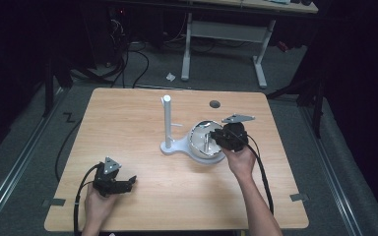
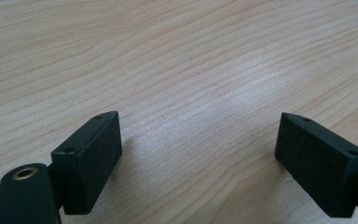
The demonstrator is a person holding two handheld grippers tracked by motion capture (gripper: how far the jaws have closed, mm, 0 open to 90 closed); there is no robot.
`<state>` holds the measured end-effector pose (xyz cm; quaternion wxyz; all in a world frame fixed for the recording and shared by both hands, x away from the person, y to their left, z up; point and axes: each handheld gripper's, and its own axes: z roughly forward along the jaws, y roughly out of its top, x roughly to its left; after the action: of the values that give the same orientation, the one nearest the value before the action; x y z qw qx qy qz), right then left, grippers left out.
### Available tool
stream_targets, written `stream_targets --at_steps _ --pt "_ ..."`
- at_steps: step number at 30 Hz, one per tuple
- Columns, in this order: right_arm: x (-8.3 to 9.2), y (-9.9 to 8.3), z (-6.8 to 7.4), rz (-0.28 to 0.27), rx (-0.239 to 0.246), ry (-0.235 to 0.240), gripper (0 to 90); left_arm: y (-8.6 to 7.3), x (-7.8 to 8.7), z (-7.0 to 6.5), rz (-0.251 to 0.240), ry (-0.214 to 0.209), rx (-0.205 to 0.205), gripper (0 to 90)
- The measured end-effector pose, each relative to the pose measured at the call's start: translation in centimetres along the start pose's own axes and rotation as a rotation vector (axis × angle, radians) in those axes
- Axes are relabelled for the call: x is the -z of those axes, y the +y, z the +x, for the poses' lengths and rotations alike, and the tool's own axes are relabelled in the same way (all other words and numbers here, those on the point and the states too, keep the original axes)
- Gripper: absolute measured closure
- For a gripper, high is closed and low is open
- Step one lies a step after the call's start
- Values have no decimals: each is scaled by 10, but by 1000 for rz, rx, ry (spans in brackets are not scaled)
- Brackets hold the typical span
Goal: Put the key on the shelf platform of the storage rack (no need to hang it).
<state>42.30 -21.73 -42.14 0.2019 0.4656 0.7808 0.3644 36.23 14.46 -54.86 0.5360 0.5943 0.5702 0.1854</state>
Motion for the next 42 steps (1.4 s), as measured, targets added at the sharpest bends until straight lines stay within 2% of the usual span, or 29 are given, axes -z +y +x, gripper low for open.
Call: stream_targets --at_steps 42 --pt "-28 -6 1 73 14 -19 737 0 0 0 0 0 0 149"
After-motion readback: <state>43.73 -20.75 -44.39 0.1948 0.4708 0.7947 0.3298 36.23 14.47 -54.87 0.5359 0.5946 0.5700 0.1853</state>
